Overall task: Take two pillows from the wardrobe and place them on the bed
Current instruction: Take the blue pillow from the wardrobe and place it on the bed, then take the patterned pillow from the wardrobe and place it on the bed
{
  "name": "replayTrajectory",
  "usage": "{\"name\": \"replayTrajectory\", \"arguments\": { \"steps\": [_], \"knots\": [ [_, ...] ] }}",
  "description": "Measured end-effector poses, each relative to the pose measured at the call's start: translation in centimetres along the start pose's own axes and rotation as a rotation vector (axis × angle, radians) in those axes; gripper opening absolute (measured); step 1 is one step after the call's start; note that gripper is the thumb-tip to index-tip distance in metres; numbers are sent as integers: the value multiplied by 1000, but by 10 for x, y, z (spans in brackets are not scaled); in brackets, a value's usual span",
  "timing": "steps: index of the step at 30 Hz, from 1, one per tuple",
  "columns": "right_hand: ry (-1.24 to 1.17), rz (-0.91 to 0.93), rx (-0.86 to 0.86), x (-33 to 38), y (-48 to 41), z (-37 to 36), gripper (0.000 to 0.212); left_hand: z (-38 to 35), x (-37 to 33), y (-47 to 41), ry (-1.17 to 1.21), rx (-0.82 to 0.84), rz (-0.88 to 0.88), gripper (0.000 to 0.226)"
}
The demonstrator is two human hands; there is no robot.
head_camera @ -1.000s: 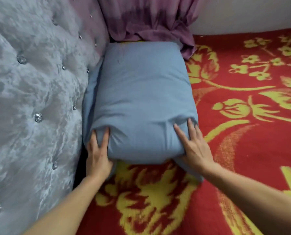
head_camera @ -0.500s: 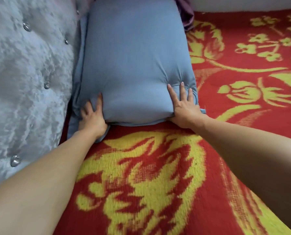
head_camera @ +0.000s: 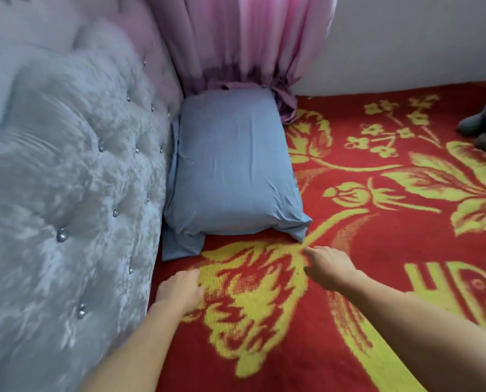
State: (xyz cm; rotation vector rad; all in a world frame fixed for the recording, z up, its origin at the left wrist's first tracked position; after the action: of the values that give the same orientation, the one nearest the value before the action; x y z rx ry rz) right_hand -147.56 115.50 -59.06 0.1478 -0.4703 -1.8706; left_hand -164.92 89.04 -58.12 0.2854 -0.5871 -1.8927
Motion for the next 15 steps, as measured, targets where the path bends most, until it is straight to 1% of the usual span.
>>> {"name": "replayTrajectory", "arguments": {
  "steps": [4,8,12,15],
  "knots": [
    [-19,40,-53,22,67,38,26,26,-5,74,39,-3,-20,37],
    [-30,69,-57,31,131,62,25,38,-10,154,77,-1,-8,36],
    [-25,123,-3,27,195,65,28,33,-18,242,101,21,39,36],
    [-2,199,51,17,242,59,31,15,-21,305,166,55,120,38]
  ]
}}
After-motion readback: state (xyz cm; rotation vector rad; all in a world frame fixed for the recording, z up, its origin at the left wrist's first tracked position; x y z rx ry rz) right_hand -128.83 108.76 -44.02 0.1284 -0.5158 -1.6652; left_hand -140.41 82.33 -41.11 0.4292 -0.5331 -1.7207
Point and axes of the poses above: each hand's wrist, its own y-axis away from the middle knuckle, its own z-axis out of the back of the hand, x = y × z, the point moved 1 cm from there along -y, towards the middle knuckle, and after that the axes turned 12 degrees about z, right-handed, at the moved point
